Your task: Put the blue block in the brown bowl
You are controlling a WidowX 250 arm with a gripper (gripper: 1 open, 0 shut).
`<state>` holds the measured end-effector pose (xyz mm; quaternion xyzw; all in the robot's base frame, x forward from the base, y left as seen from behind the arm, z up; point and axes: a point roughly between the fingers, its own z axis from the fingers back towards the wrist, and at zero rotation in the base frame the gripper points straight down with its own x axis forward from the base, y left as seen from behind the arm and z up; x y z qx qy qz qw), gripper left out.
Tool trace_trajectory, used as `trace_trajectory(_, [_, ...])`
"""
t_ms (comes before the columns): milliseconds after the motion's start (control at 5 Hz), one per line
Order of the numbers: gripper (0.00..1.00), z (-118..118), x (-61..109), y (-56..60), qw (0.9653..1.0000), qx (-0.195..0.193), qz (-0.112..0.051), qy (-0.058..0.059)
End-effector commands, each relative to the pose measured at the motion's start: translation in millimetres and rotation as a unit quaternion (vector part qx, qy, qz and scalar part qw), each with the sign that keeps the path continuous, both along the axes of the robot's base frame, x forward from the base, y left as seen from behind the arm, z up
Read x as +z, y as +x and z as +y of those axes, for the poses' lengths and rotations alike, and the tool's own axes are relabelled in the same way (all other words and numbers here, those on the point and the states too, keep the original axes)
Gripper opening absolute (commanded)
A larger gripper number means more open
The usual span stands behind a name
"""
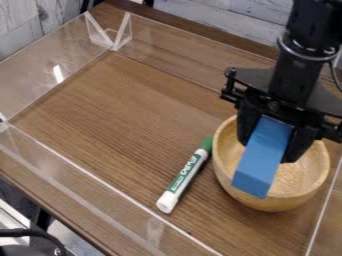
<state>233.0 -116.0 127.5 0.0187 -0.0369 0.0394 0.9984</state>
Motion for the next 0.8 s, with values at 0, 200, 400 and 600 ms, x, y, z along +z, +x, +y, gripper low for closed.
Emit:
trace_trajectory(0, [0.0, -4.3, 5.4, 3.8, 0.9998, -0.006, -0.017, -0.005])
trace_trajectory(200, [0.0, -5.9, 3.0, 5.5, 0.9998, -0.006, -0.018, -0.004])
trace_trajectory(400, [0.0, -7.2, 0.4, 8.0, 0.9998, -0.005, -0.021, -0.003])
trace_trajectory(600, [0.0, -8.3, -2.2, 10.8, 0.9997, -0.003, -0.023, -0.002])
